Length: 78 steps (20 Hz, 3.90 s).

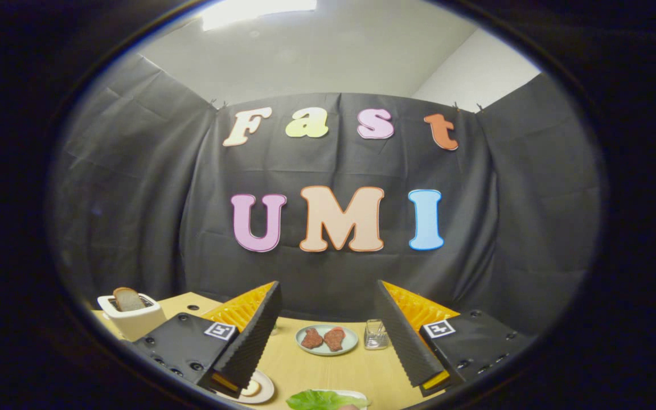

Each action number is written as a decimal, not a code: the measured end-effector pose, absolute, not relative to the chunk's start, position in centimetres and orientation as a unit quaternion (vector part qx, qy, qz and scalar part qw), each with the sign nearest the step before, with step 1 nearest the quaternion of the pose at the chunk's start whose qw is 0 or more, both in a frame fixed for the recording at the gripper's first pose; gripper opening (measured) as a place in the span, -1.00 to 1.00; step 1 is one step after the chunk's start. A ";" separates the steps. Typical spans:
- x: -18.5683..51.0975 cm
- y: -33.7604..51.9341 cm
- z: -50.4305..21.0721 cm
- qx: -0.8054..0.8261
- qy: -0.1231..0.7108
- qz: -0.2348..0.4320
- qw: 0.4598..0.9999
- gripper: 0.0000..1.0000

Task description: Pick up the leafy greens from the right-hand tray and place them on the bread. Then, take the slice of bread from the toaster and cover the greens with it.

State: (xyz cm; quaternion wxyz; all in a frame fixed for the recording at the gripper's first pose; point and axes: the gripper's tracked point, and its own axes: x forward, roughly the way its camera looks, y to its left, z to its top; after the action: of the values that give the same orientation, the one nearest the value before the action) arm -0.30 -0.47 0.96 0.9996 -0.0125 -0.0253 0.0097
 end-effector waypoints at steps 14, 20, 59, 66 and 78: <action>1.4 1.4 0.3 -0.017 -0.029 -0.015 0.999 1.00; 1.3 1.5 -0.2 -0.008 -0.027 -0.020 0.999 1.00; 4.2 -1.1 -18.2 -0.185 0.221 0.318 0.903 0.98; 2.0 -2.2 -25.7 -0.222 0.307 0.388 0.840 0.97; -2.7 -2.1 -35.3 -0.240 0.429 0.460 0.739 0.98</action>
State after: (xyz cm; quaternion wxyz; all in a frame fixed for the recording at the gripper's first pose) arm -2.70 -2.10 -35.29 0.7394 -0.2399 0.4290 0.4601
